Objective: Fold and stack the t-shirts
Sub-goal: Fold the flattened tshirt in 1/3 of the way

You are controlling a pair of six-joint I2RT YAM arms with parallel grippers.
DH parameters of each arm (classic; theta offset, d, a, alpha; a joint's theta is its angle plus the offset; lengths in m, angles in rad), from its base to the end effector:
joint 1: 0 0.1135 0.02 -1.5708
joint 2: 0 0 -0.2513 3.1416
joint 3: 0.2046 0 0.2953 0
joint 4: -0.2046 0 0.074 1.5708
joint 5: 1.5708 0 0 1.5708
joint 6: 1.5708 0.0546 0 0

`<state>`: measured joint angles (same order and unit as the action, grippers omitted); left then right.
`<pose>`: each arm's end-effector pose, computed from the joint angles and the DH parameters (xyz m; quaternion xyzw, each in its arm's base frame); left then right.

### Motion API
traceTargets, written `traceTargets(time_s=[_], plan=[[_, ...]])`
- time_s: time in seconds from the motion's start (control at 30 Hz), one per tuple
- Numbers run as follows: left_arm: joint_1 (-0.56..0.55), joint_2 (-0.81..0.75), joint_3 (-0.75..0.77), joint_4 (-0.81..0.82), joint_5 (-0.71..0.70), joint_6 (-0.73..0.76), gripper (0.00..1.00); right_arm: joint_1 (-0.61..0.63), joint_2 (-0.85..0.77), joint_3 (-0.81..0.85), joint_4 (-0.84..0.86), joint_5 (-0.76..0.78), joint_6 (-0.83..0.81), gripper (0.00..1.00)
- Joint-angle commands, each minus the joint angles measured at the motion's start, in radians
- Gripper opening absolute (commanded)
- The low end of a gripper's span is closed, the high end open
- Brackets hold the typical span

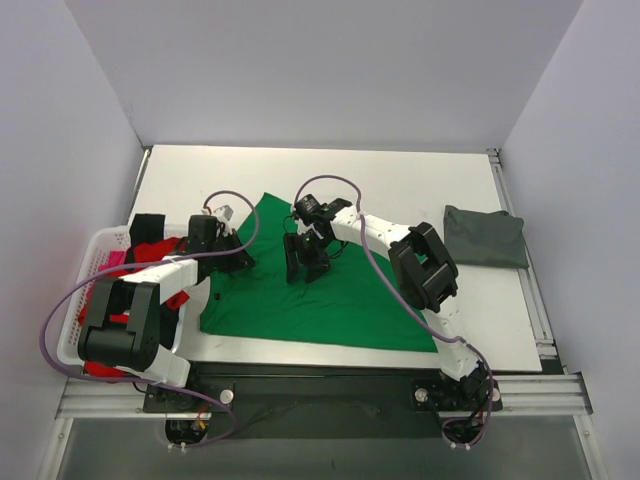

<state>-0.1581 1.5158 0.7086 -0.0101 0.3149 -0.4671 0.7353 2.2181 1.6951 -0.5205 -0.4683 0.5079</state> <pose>0.3288 -0.0695 0.1052 -0.0843 0.9163 -0.2505 0.3009 0.3645 0.3629 0.1155 -0.1666 0.9262 0.3297 0.0756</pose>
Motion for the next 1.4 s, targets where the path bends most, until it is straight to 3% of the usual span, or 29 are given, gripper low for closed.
traceTargets(time_s=[0.0,0.6,0.73,0.83,0.93,0.97,1.0,1.07,1.37], plan=[[0.003,-0.036,-0.024,0.101,-0.005,-0.011,0.07,0.022,0.008,-0.037,-0.050,0.046,-0.006,0.55],[0.026,-0.026,-0.083,0.314,0.107,-0.119,0.08,0.035,0.017,-0.046,-0.062,0.053,-0.014,0.55],[0.028,-0.019,-0.083,0.291,0.090,-0.125,0.10,0.036,0.015,-0.046,-0.064,0.054,-0.017,0.55],[0.035,-0.020,-0.087,0.257,0.061,-0.127,0.14,0.039,0.015,-0.045,-0.064,0.054,-0.020,0.55],[0.042,-0.029,-0.087,0.220,0.012,-0.136,0.30,0.038,0.012,-0.045,-0.069,0.056,-0.025,0.55],[0.045,-0.028,-0.083,0.207,-0.016,-0.134,0.43,0.038,0.012,-0.045,-0.069,0.057,-0.025,0.56],[0.046,-0.028,-0.077,0.173,-0.028,-0.134,0.49,0.038,0.008,-0.045,-0.070,0.057,-0.025,0.56],[0.046,-0.029,-0.063,0.154,-0.040,-0.125,0.59,0.038,-0.004,-0.043,-0.072,0.057,-0.026,0.56],[0.046,-0.058,0.023,0.084,-0.043,-0.131,0.65,0.027,-0.099,-0.020,-0.070,0.053,-0.058,0.61]])
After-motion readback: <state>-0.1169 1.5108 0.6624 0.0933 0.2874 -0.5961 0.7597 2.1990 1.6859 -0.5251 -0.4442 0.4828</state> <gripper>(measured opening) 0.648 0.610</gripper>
